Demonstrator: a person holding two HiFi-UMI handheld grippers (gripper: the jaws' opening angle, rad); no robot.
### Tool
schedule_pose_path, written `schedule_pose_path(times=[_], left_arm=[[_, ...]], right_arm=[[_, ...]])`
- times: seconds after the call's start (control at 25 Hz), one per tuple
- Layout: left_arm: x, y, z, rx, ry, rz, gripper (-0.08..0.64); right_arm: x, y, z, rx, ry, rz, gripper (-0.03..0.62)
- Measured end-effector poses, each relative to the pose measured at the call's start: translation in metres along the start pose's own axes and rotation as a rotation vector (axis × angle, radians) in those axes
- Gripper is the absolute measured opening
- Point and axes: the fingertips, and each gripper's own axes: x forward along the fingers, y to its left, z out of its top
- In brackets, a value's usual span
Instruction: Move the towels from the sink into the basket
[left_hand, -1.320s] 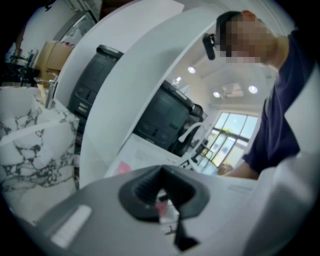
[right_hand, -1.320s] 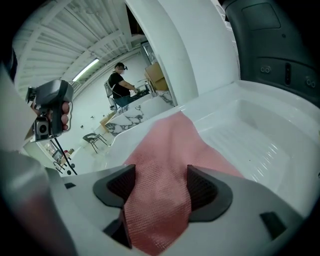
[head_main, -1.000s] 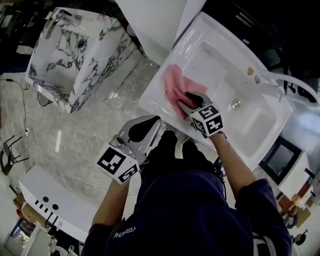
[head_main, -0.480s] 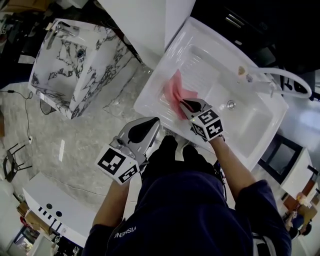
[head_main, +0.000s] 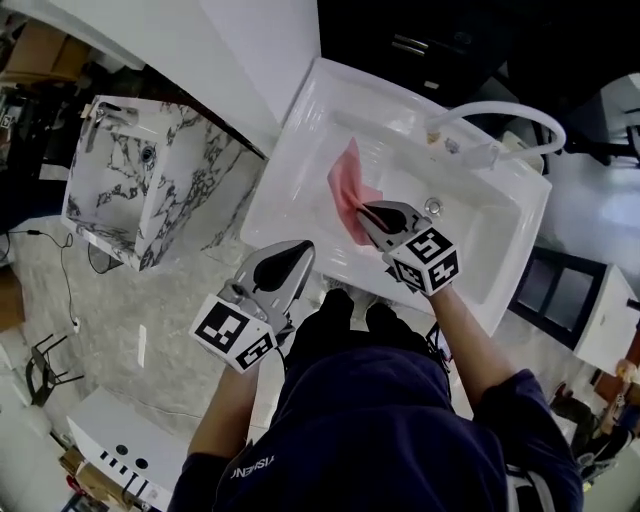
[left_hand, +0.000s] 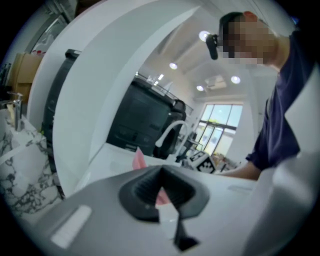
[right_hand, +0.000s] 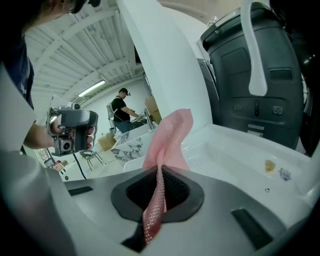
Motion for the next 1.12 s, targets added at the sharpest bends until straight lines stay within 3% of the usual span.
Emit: schedule_pose_path(times=[0.2,0.64,1.12], left_arm=[[0.023,-0.040,0.007,0.052,0.015,-0.050,0.003],[0.079,-0.125,0.010,0.123,0.020,-0.139,0.003],[0.114,-0.207,0.000,0.172,0.012,-0.140,0.002]], right_arm=[[-0.049,-0.003,0.004,-0.001,-0.047,0.005,0.018],[-0.158,-0.030,-0.010,0.017,-0.131,-0.072,0.018],[-0.266,-0.056,-0.031,0.037,-0.240,-0.113,0.018]])
